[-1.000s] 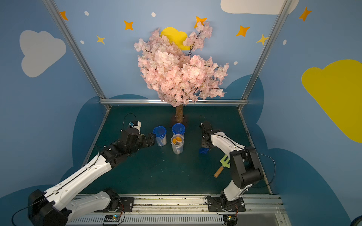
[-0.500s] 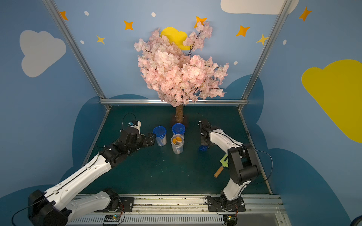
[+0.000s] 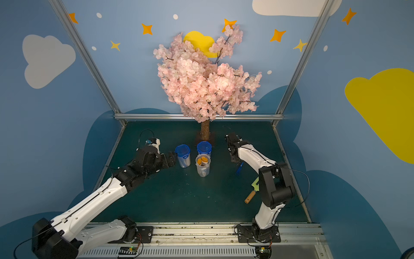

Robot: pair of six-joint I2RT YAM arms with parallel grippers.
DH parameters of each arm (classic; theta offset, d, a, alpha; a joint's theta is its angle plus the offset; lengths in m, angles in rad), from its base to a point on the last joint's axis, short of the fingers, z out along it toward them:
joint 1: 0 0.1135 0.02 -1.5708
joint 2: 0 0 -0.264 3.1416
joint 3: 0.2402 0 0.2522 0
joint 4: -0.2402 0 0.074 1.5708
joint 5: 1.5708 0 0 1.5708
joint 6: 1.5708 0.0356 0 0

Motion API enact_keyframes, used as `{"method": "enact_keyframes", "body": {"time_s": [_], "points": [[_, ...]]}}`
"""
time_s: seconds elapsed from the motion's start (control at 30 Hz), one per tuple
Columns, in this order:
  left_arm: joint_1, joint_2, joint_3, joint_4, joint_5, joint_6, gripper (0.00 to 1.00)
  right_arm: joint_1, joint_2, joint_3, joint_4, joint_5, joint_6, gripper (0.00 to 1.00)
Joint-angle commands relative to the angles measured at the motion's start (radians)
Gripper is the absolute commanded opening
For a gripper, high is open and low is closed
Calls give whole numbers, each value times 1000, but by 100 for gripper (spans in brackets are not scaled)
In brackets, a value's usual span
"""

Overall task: Take out toiletry kits
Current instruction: Place the lid at the center of the board.

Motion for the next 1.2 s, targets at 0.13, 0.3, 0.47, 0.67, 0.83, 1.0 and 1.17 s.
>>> {"method": "enact_keyframes", "body": {"time_s": [0.13, 0.3, 0.47, 0.67, 0.83, 1.0, 1.17], "points": [[9, -12, -14, -3, 16, -9, 99, 41, 13, 7, 59, -152, 57, 0], [10, -12, -13, -4, 17, -7, 99, 45, 48, 0, 104, -258, 95, 0], [10, -11, -12, -6, 22, -12, 99, 54, 104, -23, 175, -322, 148, 3], [10, -11, -13, -15, 17, -12, 99, 42, 85, -111, 262, -362, 178, 40], [10, -12, -10, -14, 23, -12, 99, 23, -50, -197, 307, -382, 185, 54], [11, -11, -11, -12, 41, -13, 99, 20, -237, -261, 305, -435, 162, 59], [10, 9, -14, -3, 73, -14, 97, 41, -396, -264, 295, -632, 138, 51]]}}
